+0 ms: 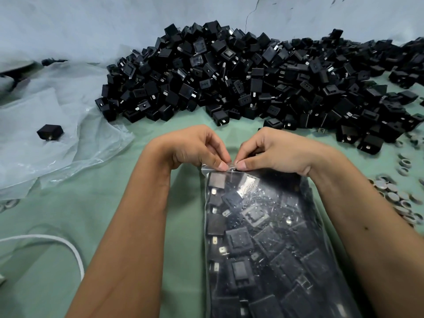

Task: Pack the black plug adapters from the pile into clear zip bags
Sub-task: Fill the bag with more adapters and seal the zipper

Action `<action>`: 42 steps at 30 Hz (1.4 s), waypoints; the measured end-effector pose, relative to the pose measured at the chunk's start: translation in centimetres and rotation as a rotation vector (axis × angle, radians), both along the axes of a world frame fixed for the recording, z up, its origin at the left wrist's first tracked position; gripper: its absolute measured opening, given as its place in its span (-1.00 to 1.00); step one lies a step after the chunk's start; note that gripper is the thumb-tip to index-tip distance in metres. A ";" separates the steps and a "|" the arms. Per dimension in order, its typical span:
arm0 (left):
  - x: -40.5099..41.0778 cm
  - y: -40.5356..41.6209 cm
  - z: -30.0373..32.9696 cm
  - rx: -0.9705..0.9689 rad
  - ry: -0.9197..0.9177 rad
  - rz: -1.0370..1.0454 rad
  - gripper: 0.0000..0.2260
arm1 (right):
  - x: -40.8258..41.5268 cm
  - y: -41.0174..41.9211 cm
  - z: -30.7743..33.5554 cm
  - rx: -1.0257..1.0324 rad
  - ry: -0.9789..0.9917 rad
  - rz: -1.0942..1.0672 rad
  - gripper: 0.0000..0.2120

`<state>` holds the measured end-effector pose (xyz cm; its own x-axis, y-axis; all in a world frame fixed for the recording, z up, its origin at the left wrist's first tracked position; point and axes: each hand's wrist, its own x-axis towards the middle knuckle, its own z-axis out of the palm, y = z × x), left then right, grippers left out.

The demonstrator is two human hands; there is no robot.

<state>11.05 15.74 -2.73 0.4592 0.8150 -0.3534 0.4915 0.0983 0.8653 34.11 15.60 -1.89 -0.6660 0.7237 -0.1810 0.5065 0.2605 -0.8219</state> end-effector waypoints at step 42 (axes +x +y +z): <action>1.7 -0.4 0.9 0.006 0.109 0.007 -0.89 | 0.3 0.4 -0.6 -0.012 0.072 -0.074 -0.82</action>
